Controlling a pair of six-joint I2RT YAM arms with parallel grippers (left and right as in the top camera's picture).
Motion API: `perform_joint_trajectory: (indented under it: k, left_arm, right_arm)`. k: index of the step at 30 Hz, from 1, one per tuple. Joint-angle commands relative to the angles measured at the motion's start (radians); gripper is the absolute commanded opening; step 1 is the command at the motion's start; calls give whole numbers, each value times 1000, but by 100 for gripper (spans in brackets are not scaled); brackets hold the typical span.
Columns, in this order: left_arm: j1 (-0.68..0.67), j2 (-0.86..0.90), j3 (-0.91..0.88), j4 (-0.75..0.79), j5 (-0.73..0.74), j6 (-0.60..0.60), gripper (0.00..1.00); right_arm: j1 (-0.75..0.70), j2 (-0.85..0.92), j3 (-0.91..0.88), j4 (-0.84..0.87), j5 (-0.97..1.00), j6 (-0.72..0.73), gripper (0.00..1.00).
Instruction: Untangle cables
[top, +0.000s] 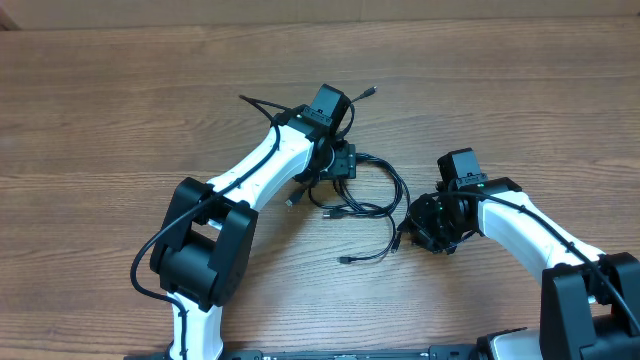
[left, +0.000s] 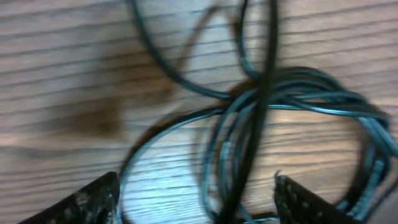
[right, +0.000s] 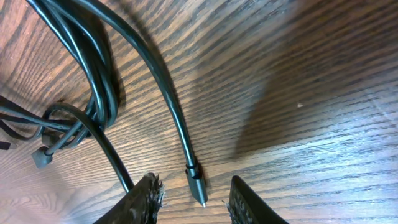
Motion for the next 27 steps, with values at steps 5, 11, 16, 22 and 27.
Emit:
perform_joint_trajectory:
  k: [5, 11, 16, 22, 27]
  left_arm:
    - [87, -11, 166, -198, -140, 7, 81]
    - [111, -11, 330, -328, 131, 174, 50]
    - [72, -9, 320, -307, 225, 180, 19]
    - [-12, 0, 312, -280, 165, 156, 4]
    - [-71, 28, 312, -285, 30, 83, 26]
  right_arm:
    - [5, -3, -11, 18, -9, -1, 36]
    - [5, -3, -11, 43, -9, 0, 36]
    - [5, -3, -11, 48, -9, 0, 36]
    - [5, -3, -11, 47, -9, -1, 27]
    - [5, -3, -11, 43, -10, -1, 16]
